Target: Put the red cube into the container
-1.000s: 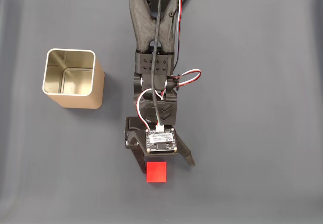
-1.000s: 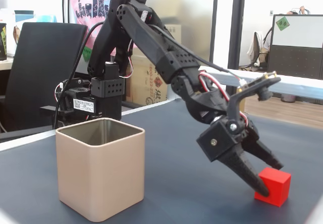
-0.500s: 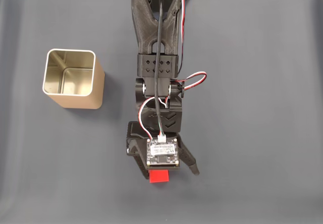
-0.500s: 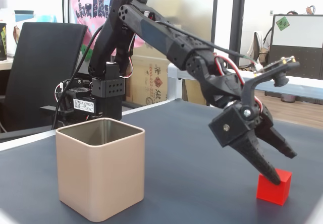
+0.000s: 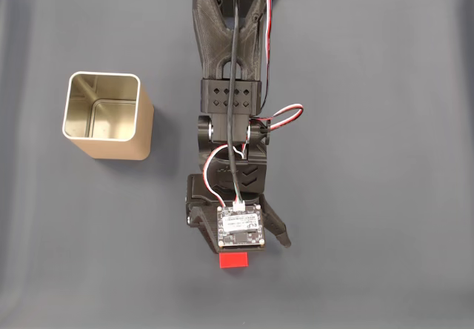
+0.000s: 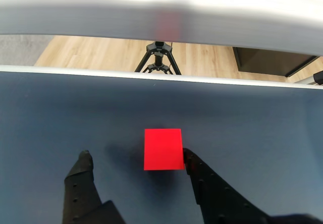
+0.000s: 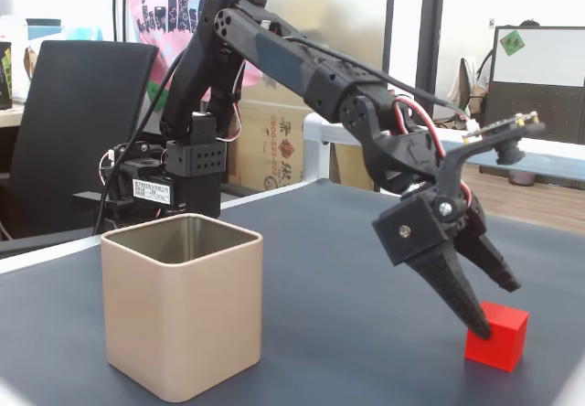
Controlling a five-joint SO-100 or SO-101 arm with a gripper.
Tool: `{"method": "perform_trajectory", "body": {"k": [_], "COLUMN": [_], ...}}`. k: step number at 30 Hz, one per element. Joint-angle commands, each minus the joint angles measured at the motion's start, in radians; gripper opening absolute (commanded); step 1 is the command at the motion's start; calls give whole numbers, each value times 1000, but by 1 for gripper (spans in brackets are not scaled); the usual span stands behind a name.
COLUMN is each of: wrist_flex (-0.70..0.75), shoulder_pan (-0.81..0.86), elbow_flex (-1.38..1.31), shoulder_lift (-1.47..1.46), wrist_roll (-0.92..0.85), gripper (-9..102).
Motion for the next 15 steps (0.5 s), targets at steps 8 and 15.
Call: {"method": "perform_trajectory", "body": {"k": [8,15], "wrist_flex": [-23,-43], "shoulder_pan": [9,23], "elbow_flex": [-64,-61], "shoulder_lift": [0,2], "wrist_roll": [-12,-11], "gripper": [35,29]}}
